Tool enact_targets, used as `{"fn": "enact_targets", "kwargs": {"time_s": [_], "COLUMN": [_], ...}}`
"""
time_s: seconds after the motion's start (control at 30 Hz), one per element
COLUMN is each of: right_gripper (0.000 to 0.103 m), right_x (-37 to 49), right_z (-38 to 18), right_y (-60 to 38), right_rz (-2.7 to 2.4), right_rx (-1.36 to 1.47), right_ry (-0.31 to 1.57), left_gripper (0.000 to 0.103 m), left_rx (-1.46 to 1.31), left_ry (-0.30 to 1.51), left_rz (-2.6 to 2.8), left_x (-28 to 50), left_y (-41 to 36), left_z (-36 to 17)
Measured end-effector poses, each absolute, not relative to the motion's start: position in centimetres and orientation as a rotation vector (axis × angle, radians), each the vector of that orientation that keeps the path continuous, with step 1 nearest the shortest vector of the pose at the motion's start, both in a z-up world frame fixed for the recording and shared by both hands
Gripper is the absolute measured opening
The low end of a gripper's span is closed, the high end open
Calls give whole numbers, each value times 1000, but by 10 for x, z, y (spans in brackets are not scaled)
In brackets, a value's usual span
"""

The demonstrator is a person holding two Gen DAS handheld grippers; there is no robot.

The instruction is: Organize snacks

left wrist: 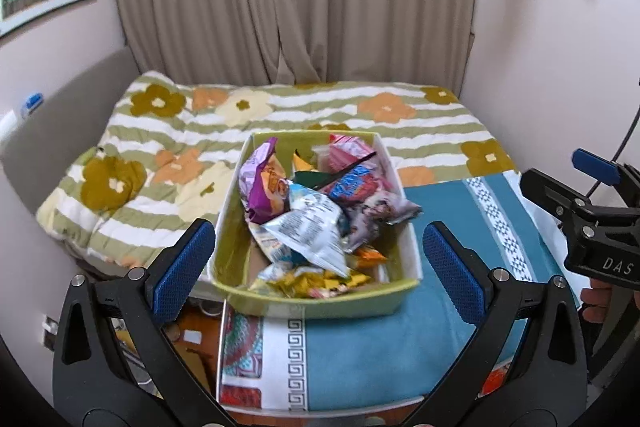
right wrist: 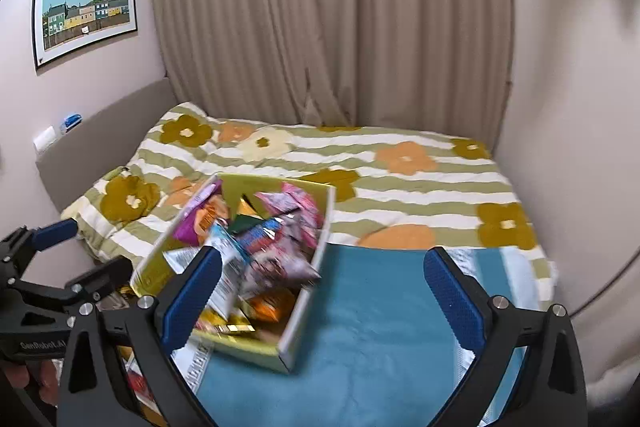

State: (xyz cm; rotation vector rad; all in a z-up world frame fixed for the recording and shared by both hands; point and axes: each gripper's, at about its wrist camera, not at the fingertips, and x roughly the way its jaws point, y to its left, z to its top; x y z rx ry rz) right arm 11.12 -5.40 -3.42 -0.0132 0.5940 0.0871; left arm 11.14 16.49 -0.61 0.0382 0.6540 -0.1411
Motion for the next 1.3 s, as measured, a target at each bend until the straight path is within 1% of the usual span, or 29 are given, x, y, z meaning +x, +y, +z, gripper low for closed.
{"fn": "enact_targets", "kwargs": {"time_s": [0.27, 0.5, 1.3], "right_gripper": [101, 101, 101], "right_x": [42, 8, -7], "right_z": [-29, -32, -34], "right_y": [-82, -100, -116], "right_rz": [-8, -53, -67], "right_rx": [-12, 3, 27], "right_ry": [581, 571, 561], "left_gripper": [103, 103, 103], "left_rx": [56, 50, 53], "left_ry": [598, 585, 566], "left_rz": [-120, -107, -100], "left_x": [51, 25, 16], "left_y": [143, 135, 120], "left_z": [4, 5, 11]}}
